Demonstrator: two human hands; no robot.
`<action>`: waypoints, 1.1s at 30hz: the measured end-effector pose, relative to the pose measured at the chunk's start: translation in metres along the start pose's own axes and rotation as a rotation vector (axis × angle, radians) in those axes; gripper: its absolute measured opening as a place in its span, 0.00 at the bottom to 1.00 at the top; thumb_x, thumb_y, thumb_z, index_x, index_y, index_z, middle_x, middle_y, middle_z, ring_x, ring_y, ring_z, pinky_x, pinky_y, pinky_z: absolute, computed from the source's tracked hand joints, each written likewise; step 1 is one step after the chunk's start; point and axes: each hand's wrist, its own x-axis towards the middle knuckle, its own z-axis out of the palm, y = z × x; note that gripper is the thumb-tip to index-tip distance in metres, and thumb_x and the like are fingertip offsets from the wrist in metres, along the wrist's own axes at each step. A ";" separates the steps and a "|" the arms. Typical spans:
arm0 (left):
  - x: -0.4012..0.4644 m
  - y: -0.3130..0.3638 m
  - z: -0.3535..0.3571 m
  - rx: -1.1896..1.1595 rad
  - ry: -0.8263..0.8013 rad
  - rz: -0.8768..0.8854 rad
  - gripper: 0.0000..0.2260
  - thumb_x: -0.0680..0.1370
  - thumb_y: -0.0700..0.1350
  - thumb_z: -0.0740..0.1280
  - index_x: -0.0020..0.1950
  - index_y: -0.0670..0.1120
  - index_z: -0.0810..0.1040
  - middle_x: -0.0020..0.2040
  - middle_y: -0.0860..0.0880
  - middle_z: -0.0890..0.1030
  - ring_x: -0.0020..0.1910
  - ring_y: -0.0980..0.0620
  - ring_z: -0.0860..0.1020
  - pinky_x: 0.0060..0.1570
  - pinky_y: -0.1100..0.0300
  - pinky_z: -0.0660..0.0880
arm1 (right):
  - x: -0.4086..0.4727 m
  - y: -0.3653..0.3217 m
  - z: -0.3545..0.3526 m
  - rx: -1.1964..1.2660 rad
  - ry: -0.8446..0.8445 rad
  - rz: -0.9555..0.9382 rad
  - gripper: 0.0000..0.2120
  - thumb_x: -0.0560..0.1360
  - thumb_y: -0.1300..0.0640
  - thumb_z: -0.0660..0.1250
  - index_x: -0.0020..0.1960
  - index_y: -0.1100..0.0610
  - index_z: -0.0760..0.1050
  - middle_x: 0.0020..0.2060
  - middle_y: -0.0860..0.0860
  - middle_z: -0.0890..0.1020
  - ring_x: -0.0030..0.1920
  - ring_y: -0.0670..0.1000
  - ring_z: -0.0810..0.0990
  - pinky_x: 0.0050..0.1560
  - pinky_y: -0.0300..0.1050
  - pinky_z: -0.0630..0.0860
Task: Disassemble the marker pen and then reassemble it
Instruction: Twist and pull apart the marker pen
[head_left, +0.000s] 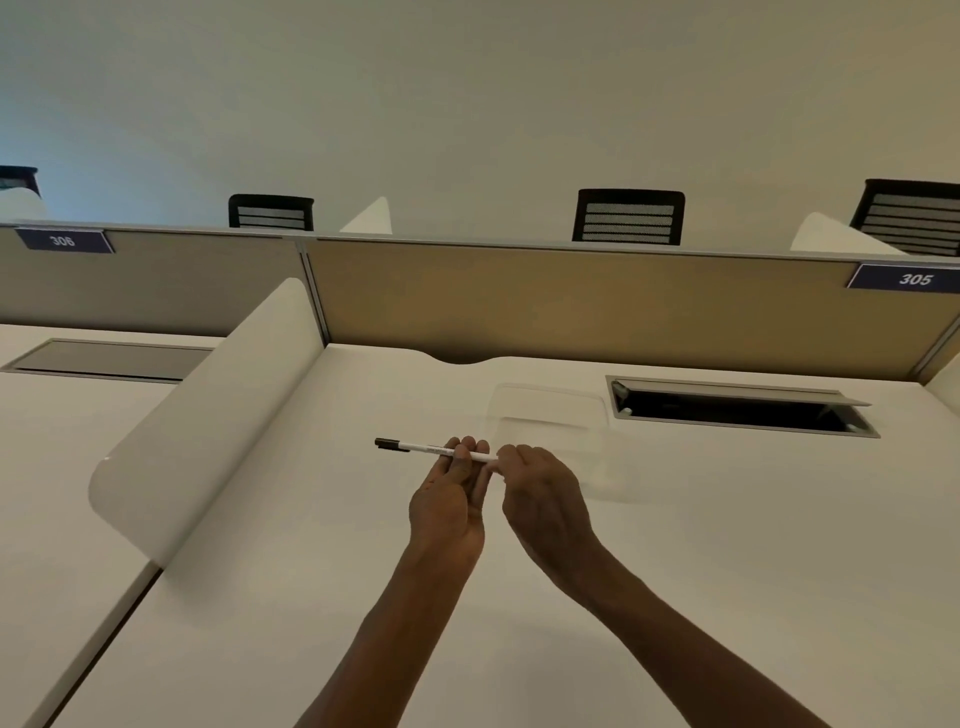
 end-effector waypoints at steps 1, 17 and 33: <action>0.001 0.002 0.000 0.023 -0.014 0.006 0.09 0.79 0.36 0.65 0.57 0.37 0.78 0.49 0.41 0.83 0.47 0.47 0.84 0.45 0.55 0.82 | 0.003 -0.002 -0.006 0.063 -0.080 0.057 0.08 0.77 0.63 0.63 0.40 0.58 0.75 0.30 0.54 0.79 0.28 0.51 0.72 0.30 0.45 0.71; -0.004 0.011 0.006 0.123 -0.059 0.159 0.08 0.77 0.35 0.66 0.55 0.38 0.80 0.47 0.42 0.84 0.47 0.47 0.84 0.50 0.54 0.81 | 0.025 -0.018 -0.026 0.407 -0.256 0.430 0.12 0.79 0.60 0.61 0.39 0.58 0.78 0.31 0.51 0.80 0.32 0.49 0.75 0.35 0.43 0.73; -0.001 0.024 0.004 0.138 -0.078 0.100 0.10 0.77 0.35 0.67 0.58 0.36 0.79 0.45 0.42 0.84 0.45 0.48 0.84 0.44 0.58 0.82 | 0.039 -0.013 -0.041 0.890 -0.525 0.661 0.20 0.82 0.52 0.55 0.42 0.61 0.79 0.30 0.54 0.79 0.27 0.48 0.72 0.29 0.40 0.67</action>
